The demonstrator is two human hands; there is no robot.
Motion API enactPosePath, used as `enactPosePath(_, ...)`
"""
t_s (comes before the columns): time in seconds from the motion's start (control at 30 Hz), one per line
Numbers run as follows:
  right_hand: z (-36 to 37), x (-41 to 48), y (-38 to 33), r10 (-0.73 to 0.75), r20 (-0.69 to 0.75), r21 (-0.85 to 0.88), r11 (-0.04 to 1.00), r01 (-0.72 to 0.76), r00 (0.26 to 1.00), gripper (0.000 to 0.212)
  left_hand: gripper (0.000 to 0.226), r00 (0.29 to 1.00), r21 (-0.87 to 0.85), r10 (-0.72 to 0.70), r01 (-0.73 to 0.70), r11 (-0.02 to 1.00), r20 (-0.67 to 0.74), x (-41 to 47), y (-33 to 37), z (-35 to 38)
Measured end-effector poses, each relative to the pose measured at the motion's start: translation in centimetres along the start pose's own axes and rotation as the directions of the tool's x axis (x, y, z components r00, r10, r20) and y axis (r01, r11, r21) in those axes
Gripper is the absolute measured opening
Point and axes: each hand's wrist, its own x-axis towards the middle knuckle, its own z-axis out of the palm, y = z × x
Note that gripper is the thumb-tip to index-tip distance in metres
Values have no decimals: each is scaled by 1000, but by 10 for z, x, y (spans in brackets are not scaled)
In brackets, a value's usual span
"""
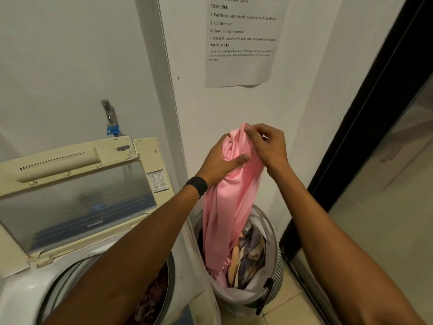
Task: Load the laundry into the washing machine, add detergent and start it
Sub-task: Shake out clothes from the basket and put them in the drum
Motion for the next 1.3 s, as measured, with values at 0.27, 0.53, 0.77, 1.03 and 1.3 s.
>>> enactPosePath(0.27, 13, -47, 49, 46, 164, -138, 990, -23, 985, 38, 31, 938, -172, -129, 76, 982, -321, 18, 8, -4)
enactPosePath(0.53, -7, -89, 117, 256, 149, -126, 963, -239, 955, 38, 44, 912, -92, -127, 99, 991, -390, 11, -13, -26)
enactPosePath(0.77, -24, -24, 16, 98, 79, 52, 993, -102, 992, 33, 83, 985, 3, -45, 46, 999, -168, -3, -16, -17)
enactPosePath(1.03, 9, -21, -4, 52, 3, -14, 999, -52, 999, 50, 28, 996, -3, -84, 84, 996, -26, 1, -4, 16)
enactPosePath(1.3, 20, -100, 101, 261, 239, -179, 959, -222, 935, 22, 28, 962, -74, -169, 156, 985, -213, 13, -8, 1)
